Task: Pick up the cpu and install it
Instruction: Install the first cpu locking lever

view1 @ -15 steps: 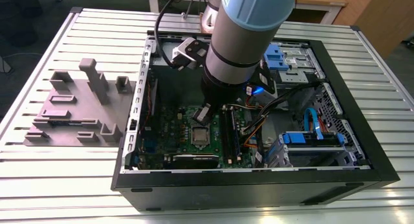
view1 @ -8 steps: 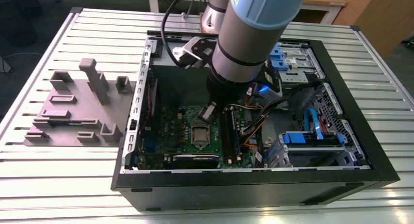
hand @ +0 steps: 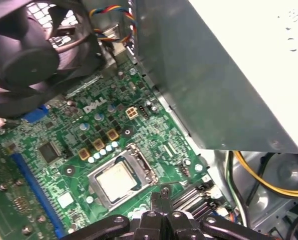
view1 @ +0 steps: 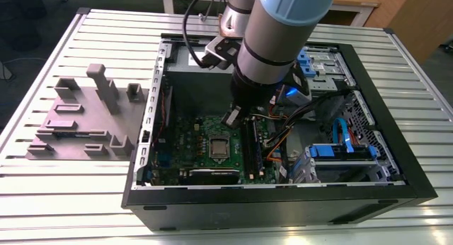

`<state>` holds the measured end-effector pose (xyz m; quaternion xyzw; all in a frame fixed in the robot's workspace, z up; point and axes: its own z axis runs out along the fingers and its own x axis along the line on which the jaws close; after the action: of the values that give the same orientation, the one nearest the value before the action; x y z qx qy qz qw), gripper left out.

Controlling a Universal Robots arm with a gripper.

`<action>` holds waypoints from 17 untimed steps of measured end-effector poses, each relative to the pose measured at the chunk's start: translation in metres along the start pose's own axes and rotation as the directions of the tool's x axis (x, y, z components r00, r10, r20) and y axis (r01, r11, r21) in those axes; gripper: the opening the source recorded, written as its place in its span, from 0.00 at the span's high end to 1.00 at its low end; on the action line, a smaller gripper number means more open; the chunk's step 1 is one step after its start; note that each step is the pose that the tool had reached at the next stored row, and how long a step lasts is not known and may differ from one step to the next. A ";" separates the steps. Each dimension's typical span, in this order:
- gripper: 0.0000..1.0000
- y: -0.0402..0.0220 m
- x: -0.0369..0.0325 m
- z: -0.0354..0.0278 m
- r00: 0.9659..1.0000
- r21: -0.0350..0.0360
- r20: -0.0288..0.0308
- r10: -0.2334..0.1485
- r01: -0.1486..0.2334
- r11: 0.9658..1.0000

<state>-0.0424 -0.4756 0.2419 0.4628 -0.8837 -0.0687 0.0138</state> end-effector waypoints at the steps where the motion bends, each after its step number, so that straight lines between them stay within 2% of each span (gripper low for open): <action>1: 0.90 0.0000 -0.0017 0.0001 1.000 0.000 0.000 0.000 0.000 1.000; 11: 0.90 -0.0013 -0.0142 0.0004 1.000 0.000 0.000 -0.001 0.001 1.000; 17: 0.90 -0.0017 -0.0153 0.0004 1.000 0.000 0.000 -0.001 0.001 1.000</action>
<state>-0.0322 -0.4640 0.2418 0.4633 -0.8834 -0.0688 0.0138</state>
